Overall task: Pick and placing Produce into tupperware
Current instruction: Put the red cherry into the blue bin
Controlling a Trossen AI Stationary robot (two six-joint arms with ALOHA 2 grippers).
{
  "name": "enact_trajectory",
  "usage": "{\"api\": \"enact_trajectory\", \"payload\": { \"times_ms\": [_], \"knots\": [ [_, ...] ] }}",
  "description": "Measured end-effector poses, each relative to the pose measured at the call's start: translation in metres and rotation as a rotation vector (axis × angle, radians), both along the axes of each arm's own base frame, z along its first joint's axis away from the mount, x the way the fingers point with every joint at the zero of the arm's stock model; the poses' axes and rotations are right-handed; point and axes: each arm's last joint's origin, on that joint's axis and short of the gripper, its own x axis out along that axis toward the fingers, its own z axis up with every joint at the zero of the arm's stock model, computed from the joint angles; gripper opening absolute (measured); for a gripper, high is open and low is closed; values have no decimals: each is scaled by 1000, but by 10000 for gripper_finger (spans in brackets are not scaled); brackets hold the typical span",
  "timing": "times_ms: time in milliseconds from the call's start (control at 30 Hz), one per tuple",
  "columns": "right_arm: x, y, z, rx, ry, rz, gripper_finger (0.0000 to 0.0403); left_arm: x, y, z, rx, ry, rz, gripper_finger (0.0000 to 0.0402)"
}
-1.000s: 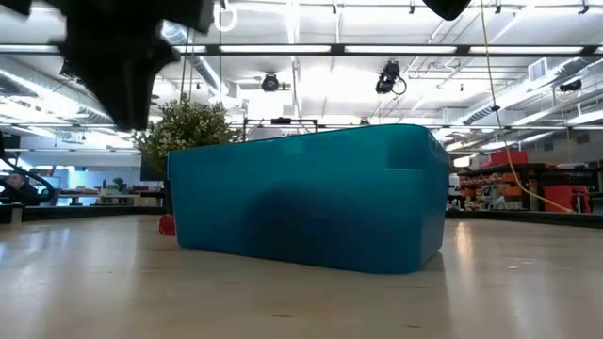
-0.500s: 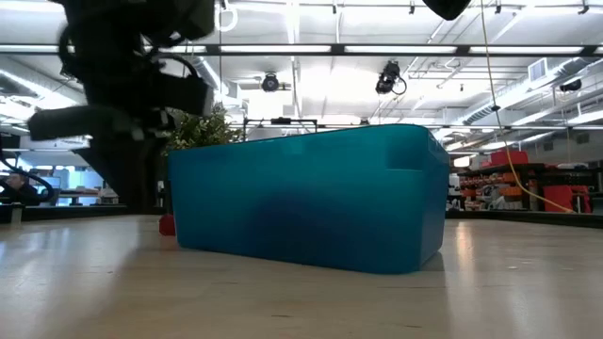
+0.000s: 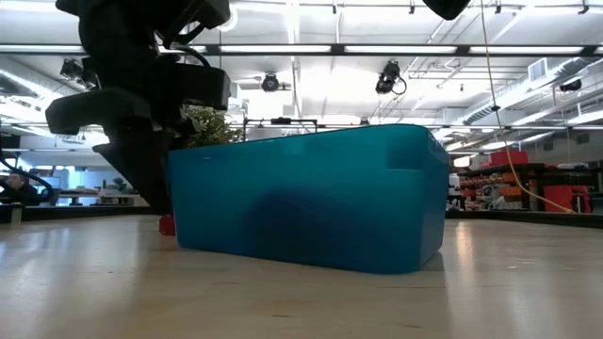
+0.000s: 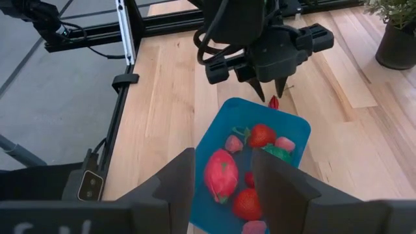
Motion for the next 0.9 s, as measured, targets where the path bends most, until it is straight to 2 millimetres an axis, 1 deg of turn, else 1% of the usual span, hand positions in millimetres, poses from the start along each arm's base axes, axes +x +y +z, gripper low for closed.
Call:
{"api": "enact_trajectory", "payload": {
  "times_ms": [267, 367, 700, 833, 900],
  "knots": [
    [0, 0, 0, 0, 0, 0, 160, 0, 1, 0, -4, -1, 7, 117],
    [0, 0, 0, -1, 0, 0, 160, 1, 1, -1, -28, -4, 47, 112],
    [0, 0, 0, 2, 0, 0, 160, 1, 0, -1, -38, -8, 70, 110],
    [0, 0, 0, 1, 0, 0, 160, 5, -1, -9, -30, -5, 58, 114],
    [0, 0, 0, 2, 0, 0, 160, 7, -2, -18, -24, 19, 44, 114]
  ]
}}
